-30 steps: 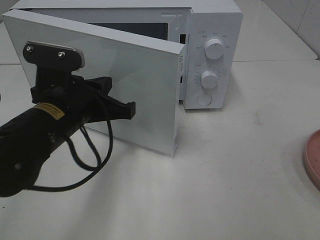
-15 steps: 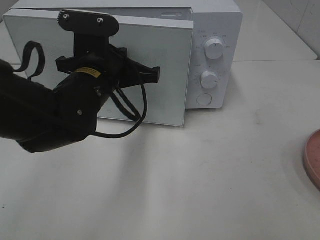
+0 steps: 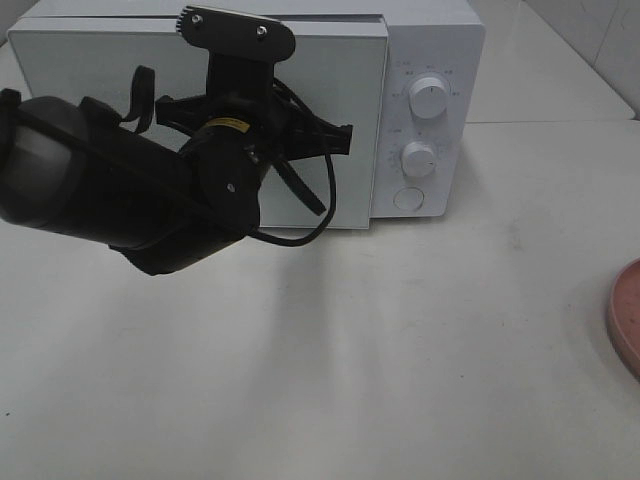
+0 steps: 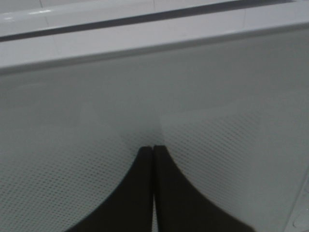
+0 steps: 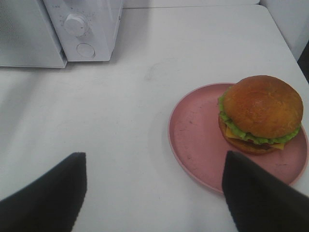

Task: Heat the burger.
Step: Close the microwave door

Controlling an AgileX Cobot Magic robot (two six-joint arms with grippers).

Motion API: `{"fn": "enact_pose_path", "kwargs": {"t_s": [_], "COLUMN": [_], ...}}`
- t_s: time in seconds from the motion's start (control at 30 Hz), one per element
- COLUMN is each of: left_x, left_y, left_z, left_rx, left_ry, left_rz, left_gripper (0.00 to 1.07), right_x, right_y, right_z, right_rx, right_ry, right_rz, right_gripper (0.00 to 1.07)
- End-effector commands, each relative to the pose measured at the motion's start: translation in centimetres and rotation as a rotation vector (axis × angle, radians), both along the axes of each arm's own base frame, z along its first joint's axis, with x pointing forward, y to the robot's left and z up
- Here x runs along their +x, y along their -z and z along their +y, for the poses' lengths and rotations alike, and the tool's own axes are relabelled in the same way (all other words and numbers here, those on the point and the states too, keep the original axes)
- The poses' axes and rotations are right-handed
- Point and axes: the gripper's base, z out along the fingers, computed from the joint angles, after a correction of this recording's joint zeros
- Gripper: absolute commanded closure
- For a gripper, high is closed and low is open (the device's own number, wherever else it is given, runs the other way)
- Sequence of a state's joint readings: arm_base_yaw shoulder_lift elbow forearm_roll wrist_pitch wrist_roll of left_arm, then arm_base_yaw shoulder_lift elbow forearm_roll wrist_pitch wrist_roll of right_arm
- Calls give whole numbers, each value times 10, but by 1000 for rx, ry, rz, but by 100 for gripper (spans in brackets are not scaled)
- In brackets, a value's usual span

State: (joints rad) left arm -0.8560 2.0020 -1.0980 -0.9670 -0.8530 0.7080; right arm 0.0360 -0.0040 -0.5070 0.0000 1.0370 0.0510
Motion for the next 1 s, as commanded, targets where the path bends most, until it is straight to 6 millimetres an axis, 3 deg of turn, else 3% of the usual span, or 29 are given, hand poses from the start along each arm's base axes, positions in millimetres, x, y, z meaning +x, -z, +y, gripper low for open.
{"fn": "enact_pose_path", "kwargs": {"t_s": [0.03, 0.27, 0.5, 0.67, 0.73, 0.83, 0.9, 1.0], "left_x": [14, 42, 47, 33, 11, 5, -16, -27], "left_y": [-5, -9, -12, -12, -11, -10, -8, -7], "left_z": [2, 7, 7, -8, -18, -19, -21, -19], "left_rx": [-21, -54, -58, -66, -47, -41, -25, -15], "left_ry": [-24, -36, -28, 56, 105, 115, 157, 186], "left_rz": [-11, 7, 16, 93, 109, 115, 149, 178], "left_gripper": [107, 107, 107, 107, 107, 107, 107, 107], "right_x": [-4, -4, -4, -4, -4, -4, -4, -4], "right_y": [0, 0, 0, 0, 0, 0, 0, 0], "right_z": [0, 0, 0, 0, 0, 0, 0, 0], "right_rx": [-5, -3, -3, -3, -4, -4, -4, -4], "right_ry": [3, 4, 4, 4, 3, 3, 3, 3], "right_rz": [-32, -32, -32, -32, -32, -32, -32, -32], "right_gripper": [32, 32, 32, 32, 32, 32, 32, 32]}}
